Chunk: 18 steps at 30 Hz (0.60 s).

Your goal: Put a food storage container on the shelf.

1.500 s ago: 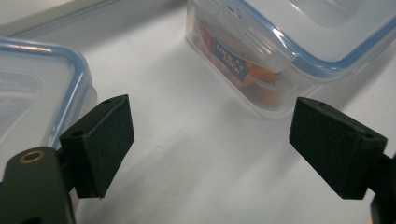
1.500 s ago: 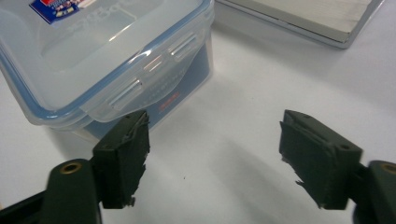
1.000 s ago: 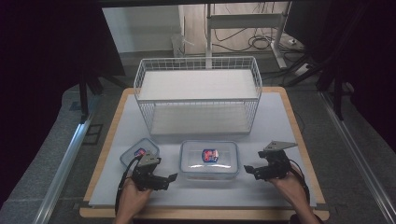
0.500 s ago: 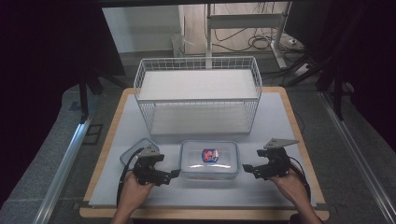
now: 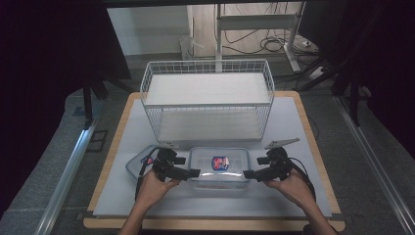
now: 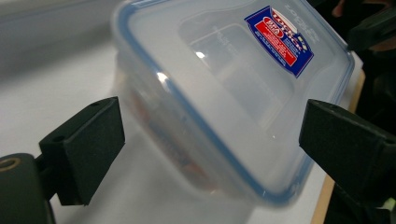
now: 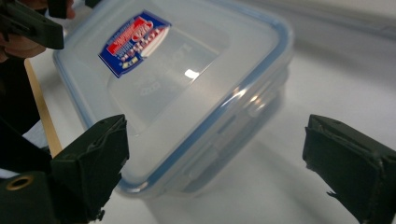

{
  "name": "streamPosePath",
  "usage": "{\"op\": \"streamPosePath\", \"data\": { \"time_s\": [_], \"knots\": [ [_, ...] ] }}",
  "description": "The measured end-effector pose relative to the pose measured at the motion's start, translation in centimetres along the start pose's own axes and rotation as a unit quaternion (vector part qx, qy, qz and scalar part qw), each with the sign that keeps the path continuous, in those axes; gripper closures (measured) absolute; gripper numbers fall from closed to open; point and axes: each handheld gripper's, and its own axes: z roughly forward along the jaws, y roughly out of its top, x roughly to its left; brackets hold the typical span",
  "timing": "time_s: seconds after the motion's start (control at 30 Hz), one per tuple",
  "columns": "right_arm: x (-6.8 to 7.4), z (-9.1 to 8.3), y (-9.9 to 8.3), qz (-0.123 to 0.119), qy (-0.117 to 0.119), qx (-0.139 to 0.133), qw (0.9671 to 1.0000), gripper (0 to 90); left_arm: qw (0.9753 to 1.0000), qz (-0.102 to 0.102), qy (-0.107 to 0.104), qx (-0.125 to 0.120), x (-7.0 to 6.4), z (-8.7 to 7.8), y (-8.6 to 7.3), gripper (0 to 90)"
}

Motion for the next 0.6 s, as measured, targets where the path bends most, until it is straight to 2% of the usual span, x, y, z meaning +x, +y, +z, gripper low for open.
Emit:
{"op": "streamPosePath", "data": {
  "time_s": [0.07, 0.17, 0.27, 0.33, 0.37, 0.43, 0.47, 0.5, 0.53, 0.57, 0.6],
  "knots": [
    [-0.1, 0.4, 0.1, 0.002, 0.003, 0.008, 1.0, 8.5, 0.9999, -0.007, -0.012, 0.009, 0.2, 0.7, 0.3, 6.8],
    [-0.5, 1.4, 0.4, 0.032, 0.037, 0.02, 0.9986, 10.2, 0.9991, -0.019, -0.033, 0.02, 0.4, 1.6, 0.4, 7.0],
    [-0.7, 2.2, 0.7, 0.056, 0.071, 0.036, 0.9952, 10.7, 0.9988, -0.028, -0.035, 0.021, 0.5, 1.8, 0.4, 5.0],
    [-0.8, 2.3, 0.7, 0.065, 0.073, 0.039, 0.9945, 11.3, 0.9988, -0.027, -0.035, 0.021, 0.4, 1.5, 0.4, 7.9],
    [-0.8, 2.1, 0.7, 0.062, 0.072, 0.037, 0.9948, 15.4, 0.9991, -0.025, -0.028, 0.02, 0.2, 1.3, 0.3, 11.1],
    [-0.7, 1.9, 0.7, 0.061, 0.071, 0.036, 0.9949, 17.1, 0.9991, -0.025, -0.027, 0.02, 0.0, 1.1, 0.3, 11.7],
    [-0.7, 1.6, 0.6, 0.064, 0.073, 0.031, 0.9948, 20.1, 0.9992, -0.028, -0.025, 0.015, -0.1, 0.9, 0.2, 13.1],
    [-0.8, 1.2, 0.3, 0.07, 0.075, 0.019, 0.9946, 25.8, 0.999, -0.036, -0.027, 0.006, 0.0, 0.4, 0.0, 19.9],
    [-0.8, 1.2, 0.3, 0.07, 0.075, 0.019, 0.9946, 25.8, 0.999, -0.036, -0.027, 0.006, 0.0, 0.4, 0.0, 22.9],
    [-0.9, 0.8, 0.1, 0.073, 0.08, 0.007, 0.9941, 31.3, 0.9988, -0.037, -0.03, -0.002, 0.1, 0.1, -0.2, 25.8],
    [-0.9, 0.8, 0.1, 0.073, 0.08, 0.007, 0.9941, 31.3, 0.9988, -0.037, -0.032, -0.006, 0.1, 0.0, -0.3, 25.8]
  ]
}}
